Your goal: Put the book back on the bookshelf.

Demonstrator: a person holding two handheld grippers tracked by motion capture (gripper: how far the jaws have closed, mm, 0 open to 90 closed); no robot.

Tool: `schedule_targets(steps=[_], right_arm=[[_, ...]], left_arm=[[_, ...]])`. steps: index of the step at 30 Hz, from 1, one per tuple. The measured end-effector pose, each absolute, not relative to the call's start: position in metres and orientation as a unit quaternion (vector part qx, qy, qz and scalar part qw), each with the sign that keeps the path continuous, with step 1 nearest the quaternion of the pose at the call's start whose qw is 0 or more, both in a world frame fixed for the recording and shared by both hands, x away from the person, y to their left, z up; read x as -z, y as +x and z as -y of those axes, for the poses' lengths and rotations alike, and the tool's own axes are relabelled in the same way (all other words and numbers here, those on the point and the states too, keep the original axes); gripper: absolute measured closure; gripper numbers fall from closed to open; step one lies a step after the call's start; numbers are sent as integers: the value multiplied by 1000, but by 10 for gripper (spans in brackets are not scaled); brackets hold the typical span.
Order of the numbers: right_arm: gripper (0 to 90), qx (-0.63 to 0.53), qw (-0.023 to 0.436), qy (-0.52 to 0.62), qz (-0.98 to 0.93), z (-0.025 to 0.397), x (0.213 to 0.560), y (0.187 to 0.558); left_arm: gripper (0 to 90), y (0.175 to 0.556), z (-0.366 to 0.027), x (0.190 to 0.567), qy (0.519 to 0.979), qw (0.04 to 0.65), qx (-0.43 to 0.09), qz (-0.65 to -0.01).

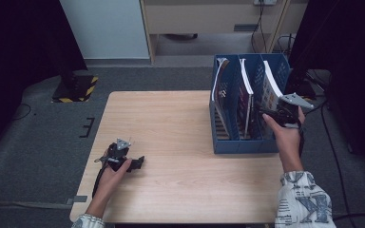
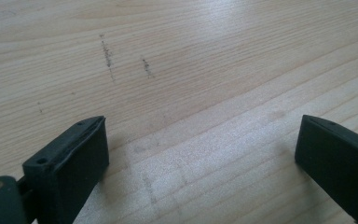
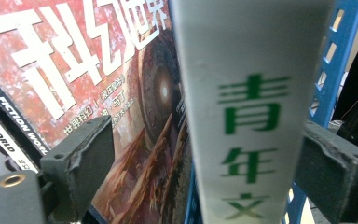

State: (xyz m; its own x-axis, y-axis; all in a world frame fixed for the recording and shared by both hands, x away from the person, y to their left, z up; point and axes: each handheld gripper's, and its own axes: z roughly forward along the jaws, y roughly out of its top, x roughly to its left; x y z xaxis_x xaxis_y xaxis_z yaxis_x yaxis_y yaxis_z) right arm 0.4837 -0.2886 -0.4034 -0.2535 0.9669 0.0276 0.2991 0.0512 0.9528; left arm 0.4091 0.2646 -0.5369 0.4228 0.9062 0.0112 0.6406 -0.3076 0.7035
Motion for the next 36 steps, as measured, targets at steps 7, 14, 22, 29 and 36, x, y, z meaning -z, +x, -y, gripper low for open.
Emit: schedule_targets(steps=[7,14,22,29,36], right_arm=[[96,-478,348,502,-632,291,403,482],[80,-481,345,500,-632,293,403,479],[72,-483,343,500,-632,296,403,473],[68,-484,345,497,-632,298,403,468],[56,-482,346,498,-633,299,404,462]], left_arm=[[23,409,-265,537,781,318,-209,-495],[23,409,-265,537,781,318,-209,-495],[22,409,-265,537,781,318,-209,-495],[22,409,-265,537,781,318,-209,-495],[22,409,-265,537,781,318,-209,-495]])
